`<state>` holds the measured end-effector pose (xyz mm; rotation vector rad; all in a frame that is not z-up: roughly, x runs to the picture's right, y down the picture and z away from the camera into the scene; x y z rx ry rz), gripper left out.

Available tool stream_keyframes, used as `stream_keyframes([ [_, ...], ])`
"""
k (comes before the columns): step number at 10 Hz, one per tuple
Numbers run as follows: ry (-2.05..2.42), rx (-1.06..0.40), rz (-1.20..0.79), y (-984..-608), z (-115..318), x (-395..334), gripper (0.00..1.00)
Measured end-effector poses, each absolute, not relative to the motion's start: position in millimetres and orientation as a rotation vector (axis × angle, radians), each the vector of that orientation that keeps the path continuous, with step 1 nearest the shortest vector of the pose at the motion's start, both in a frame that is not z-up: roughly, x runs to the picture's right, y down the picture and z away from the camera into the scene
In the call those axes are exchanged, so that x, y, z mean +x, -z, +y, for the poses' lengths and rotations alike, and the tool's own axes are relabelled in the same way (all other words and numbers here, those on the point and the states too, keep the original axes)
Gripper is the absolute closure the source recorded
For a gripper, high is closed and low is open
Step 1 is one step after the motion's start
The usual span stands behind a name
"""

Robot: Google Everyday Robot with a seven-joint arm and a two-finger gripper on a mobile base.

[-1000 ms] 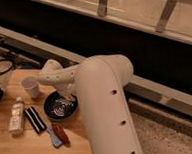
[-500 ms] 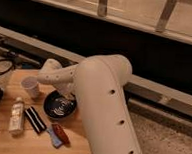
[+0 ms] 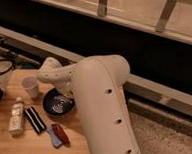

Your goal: Drag the ceramic bowl in a circle

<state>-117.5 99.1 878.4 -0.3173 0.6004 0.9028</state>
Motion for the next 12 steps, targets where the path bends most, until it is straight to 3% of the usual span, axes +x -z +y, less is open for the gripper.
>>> stream_keyframes([
  [6,-1.197,-0.269,0.495,-892.2,21.3,-43.2,0.90],
  [12,-1.233,-0.245,0.529,-890.9,33.8,-7.2,0.90],
])
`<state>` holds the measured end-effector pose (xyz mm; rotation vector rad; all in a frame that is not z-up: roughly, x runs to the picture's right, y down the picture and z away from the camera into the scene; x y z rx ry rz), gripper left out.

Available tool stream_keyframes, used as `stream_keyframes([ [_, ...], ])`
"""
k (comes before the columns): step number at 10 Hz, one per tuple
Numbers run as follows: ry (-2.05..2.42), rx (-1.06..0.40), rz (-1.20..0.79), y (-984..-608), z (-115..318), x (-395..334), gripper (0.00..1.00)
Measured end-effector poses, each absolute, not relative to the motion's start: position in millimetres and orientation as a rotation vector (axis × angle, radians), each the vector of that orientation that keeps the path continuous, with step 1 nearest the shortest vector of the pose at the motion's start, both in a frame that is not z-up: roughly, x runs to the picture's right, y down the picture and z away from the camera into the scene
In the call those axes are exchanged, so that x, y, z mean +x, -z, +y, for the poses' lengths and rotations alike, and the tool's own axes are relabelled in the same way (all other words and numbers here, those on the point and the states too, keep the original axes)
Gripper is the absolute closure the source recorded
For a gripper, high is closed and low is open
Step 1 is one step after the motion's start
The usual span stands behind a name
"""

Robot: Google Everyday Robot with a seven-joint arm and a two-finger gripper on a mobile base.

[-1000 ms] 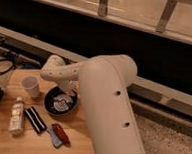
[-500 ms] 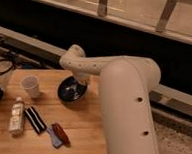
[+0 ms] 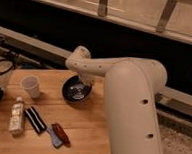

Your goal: Drag the ceramic bowl in a circle

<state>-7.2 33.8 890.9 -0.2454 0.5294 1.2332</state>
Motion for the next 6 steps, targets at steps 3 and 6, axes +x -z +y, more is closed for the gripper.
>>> stream_keyframes([
  [3,-1.227,-0.235,0.544,-874.7,56.8,10.4,0.90],
  [6,-1.175,-0.238,0.539,-860.4,80.0,-9.3,0.90],
])
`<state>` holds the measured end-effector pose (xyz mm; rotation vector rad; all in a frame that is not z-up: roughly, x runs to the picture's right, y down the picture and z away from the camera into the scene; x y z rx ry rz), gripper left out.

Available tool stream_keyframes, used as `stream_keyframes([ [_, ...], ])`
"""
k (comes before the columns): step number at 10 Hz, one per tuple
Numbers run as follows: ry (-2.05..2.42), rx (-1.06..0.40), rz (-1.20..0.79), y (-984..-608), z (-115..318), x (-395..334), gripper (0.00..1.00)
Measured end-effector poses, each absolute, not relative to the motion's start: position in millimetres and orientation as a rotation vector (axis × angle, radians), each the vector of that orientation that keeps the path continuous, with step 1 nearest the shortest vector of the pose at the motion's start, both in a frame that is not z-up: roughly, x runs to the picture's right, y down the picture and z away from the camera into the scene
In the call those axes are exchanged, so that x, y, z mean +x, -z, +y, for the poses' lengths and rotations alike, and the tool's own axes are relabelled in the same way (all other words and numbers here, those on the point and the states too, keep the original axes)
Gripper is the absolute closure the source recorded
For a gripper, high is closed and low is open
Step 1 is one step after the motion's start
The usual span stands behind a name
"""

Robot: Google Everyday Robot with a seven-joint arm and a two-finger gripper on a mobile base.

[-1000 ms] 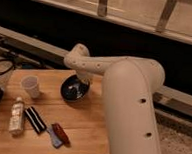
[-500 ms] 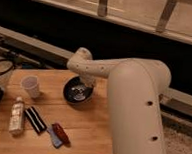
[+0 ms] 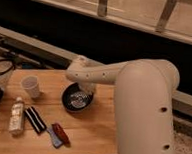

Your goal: Drag the ceramic bowl in a circle

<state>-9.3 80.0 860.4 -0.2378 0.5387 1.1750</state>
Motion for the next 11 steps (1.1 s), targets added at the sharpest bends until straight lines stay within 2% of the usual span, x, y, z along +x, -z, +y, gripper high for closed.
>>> stream_keyframes([
  [5,-1.158,-0.241,0.542,-839.3,112.3,6.6,0.90],
  [8,-1.149,-0.247,0.539,-833.7,123.0,-11.2,0.90],
  [11,-1.150,-0.245,0.547,-831.0,128.7,9.0,0.90],
])
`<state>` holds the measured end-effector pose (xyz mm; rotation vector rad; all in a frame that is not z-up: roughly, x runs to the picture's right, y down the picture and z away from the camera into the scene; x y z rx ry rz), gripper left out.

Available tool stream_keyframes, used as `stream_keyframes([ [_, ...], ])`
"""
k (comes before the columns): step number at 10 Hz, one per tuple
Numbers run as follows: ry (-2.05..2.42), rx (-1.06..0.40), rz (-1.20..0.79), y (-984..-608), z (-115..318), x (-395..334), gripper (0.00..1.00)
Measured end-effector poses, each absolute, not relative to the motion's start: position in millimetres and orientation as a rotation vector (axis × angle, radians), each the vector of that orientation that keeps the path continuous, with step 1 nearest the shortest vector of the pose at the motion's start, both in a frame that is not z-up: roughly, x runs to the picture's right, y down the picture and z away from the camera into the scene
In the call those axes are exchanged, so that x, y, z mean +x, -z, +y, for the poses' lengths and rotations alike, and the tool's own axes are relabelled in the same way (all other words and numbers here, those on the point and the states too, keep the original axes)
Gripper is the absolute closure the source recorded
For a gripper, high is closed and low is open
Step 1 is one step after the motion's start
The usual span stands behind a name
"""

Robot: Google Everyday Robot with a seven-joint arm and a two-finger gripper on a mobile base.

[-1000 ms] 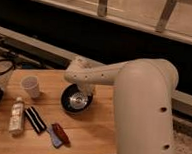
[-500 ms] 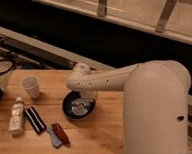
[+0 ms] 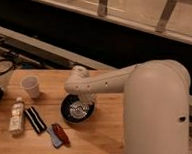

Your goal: Drag the ceramic bowl in a circle

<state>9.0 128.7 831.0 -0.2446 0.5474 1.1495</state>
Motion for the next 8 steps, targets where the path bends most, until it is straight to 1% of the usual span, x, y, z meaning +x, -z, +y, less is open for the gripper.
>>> stream_keyframes([
  [2,-1.147,-0.246,0.544,-830.1,128.4,6.5,0.90],
  [5,-1.133,-0.247,0.545,-833.5,125.3,-21.9,0.90],
  [8,-1.126,-0.250,0.553,-829.5,131.6,-18.8,0.90],
])
